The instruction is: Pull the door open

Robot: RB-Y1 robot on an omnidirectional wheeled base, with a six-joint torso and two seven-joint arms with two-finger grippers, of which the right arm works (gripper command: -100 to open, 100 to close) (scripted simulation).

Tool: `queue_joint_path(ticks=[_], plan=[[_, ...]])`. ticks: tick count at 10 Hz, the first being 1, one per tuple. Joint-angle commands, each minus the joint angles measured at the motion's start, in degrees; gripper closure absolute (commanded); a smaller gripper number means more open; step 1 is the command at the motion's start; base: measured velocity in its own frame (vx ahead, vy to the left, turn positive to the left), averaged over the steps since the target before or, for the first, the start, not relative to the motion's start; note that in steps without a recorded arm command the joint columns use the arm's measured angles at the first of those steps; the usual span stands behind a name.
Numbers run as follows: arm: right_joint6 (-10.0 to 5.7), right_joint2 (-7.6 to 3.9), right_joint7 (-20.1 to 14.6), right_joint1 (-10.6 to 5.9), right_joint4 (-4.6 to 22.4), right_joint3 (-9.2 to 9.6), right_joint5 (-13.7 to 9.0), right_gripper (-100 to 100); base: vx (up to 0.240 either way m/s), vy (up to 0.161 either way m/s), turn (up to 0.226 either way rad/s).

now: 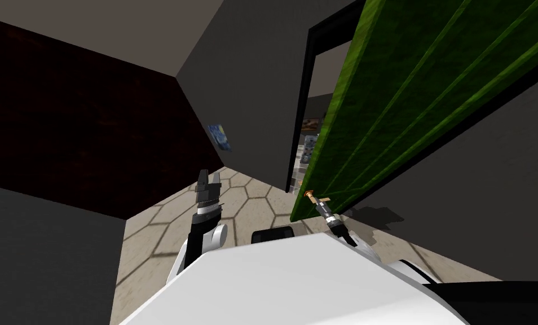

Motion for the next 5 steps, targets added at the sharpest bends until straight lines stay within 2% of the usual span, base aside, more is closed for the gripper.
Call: queue_joint_path(ticks=[1, 2, 3, 5], plan=[[0.00, 0.00, 0.00, 0.00, 0.00, 0.00, 0.00, 100, -0.083, -0.032, 0.030], [-2.23, -0.45, -0.56, 0.91, 1.04, 0.26, 0.17, 100, -0.151, -0.040, 0.233], [-2.73, -0.57, -0.67, 1.12, 1.26, 0.30, 0.20, 100, -0.203, -0.095, 0.190], [-4.98, -1.14, -1.19, 2.07, 2.25, 0.48, 0.32, 100, -0.183, -0.110, 0.178]])
